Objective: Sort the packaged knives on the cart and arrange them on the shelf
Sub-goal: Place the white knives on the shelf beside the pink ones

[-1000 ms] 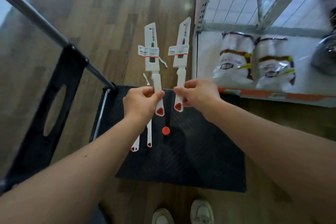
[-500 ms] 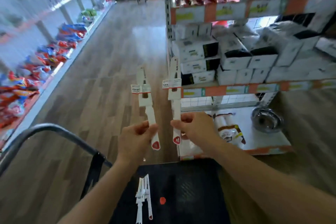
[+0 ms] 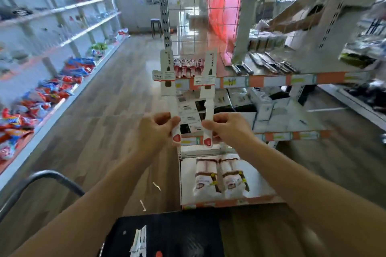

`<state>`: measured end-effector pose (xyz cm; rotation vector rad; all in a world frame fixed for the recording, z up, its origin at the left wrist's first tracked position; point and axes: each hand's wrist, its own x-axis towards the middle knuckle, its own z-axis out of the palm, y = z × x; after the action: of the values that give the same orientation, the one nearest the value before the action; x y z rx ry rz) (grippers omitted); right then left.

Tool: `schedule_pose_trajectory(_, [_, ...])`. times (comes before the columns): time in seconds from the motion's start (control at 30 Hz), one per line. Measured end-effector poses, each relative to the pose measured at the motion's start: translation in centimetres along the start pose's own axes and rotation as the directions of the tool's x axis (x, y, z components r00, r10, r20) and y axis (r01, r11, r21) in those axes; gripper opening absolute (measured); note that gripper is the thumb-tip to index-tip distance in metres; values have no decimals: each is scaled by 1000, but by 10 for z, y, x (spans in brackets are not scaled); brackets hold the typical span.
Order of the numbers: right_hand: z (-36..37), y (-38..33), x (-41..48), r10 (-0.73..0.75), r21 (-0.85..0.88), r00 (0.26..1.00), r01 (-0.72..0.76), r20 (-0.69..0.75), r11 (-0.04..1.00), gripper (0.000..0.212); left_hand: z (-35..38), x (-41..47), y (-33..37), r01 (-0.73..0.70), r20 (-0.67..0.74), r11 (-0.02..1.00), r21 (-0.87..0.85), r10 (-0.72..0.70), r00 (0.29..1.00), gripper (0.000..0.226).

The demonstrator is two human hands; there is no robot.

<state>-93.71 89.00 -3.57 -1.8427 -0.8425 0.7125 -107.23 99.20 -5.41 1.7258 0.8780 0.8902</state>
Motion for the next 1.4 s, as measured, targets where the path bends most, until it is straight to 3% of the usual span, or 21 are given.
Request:
schedule_pose_trajectory(0.2, [-100, 6, -4, -22, 3, 1000, 22, -9, 1000, 21, 78, -5, 58, 60, -17, 995, -86, -62, 998, 6])
schedule_pose_trajectory(0.37, [-180, 23, 1, -20, -29, 1000, 20, 23, 999, 14, 152, -7, 90, 92, -51, 980, -175, -102, 993, 5])
schedule_pose_trajectory(0.43, [-208, 27, 4, -2, -4, 1000, 2, 29, 1000, 13, 179, -6, 97, 116, -31, 975, -190, -124, 992, 16])
schedule_pose_trajectory(0.57, [-254, 38, 15, 46, 17, 998, -47, 40, 999, 11, 227, -3, 106, 174, 39, 967, -188, -169, 985, 9])
schedule_pose_trajectory(0.87, [-325, 75, 107, 127, 18, 992, -127, -13, 992, 11, 322, 78, 116, 77, 187, 997, -10, -74, 980, 13])
schedule_pose_trajectory(1.13, [-389, 87, 212, 218, -8, 971, -219, -102, 976, 14, 410, 196, 124, 88, 289, 995, -36, -74, 954, 12])
schedule_pose_trajectory(1.4, [-431, 100, 279, 297, 32, 954, -296, -46, 955, 18, 470, 247, 123, 129, 393, 988, 90, -154, 907, 26])
